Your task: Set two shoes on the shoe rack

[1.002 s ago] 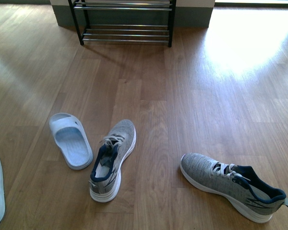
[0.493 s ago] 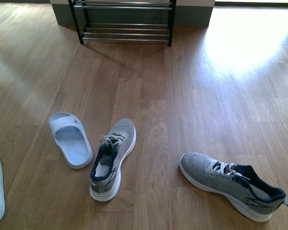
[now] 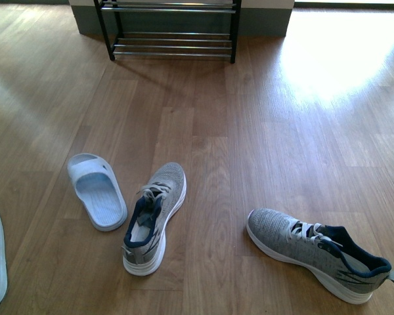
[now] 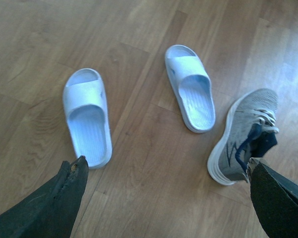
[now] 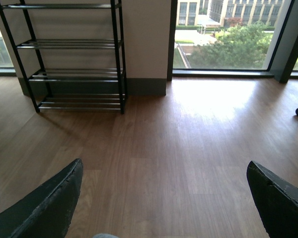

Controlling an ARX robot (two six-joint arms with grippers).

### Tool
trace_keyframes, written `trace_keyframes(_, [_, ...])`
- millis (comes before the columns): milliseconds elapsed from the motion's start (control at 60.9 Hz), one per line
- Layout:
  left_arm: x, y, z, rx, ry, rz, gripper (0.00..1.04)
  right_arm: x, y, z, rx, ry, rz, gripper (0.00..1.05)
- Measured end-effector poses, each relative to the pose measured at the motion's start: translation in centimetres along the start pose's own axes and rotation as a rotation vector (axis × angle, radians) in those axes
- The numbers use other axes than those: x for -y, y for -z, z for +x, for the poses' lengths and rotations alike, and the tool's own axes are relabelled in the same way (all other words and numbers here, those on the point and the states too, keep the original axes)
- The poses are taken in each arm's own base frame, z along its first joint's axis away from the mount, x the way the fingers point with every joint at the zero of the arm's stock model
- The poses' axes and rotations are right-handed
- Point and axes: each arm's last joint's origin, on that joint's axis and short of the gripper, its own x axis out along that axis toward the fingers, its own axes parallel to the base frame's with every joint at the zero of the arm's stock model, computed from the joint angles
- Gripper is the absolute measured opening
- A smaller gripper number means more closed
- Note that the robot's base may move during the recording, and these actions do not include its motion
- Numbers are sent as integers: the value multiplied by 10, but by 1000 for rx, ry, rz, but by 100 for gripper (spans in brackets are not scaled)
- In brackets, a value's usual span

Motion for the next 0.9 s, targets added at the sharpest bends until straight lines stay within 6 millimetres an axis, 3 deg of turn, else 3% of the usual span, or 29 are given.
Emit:
trace_keyframes(197, [8, -9, 39, -86, 52, 72, 95, 0, 0, 0, 0, 0, 0, 96])
trace_keyframes(345, [14, 0, 77, -201, 81, 127, 95, 0, 0, 0, 0, 0, 0, 96])
trace_keyframes(444, [27, 12, 117, -312, 170, 209, 95, 0, 0, 0, 0, 0, 0, 96])
trace_keyframes(673, [45, 20, 173, -395, 322, 210, 95, 0, 0, 0, 0, 0, 0, 96])
trace_keyframes(903, [61, 23, 222, -440, 322, 183, 95, 0, 0, 0, 0, 0, 0, 96])
